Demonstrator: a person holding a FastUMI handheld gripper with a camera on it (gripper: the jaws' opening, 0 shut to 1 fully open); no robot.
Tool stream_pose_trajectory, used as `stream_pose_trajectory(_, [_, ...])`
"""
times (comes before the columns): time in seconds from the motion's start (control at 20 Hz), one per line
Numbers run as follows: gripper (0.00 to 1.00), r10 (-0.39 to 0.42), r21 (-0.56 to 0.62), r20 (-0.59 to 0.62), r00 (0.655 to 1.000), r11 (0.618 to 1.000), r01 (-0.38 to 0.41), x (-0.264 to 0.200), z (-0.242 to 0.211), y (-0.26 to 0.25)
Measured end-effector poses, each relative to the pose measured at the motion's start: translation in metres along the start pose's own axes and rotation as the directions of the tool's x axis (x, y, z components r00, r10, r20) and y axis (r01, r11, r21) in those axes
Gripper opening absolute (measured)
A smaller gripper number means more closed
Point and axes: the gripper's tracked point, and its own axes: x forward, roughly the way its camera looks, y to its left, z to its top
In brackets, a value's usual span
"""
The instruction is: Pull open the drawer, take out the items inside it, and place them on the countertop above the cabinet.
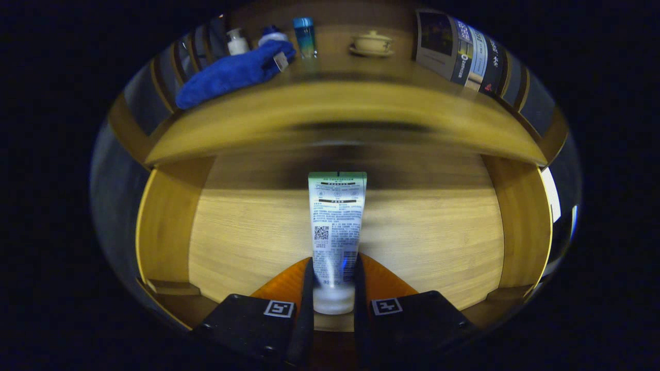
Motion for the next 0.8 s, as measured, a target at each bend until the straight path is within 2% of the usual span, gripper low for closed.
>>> stream_pose_trajectory(0.2, [0.41, 0.056, -0.020, 0.066, 0.996, 0.998, -0.055, -0.038, 0.002, -0.009])
stream_pose_trajectory(0.5, [0.41, 0.076, -0.078, 0.173, 0.982, 0.995, -0.063, -0.099, 0.004, -0.019])
stream_pose_trajectory(0.6, [0.41, 0.080, -0.115, 0.250, 0.965, 0.992, -0.052, -0.117, 0.014, -0.020])
stream_pose_trajectory(0.8, [0.40, 0.119, -0.137, 0.427, 0.897, 0.988, -0.066, -0.144, 0.056, -0.005])
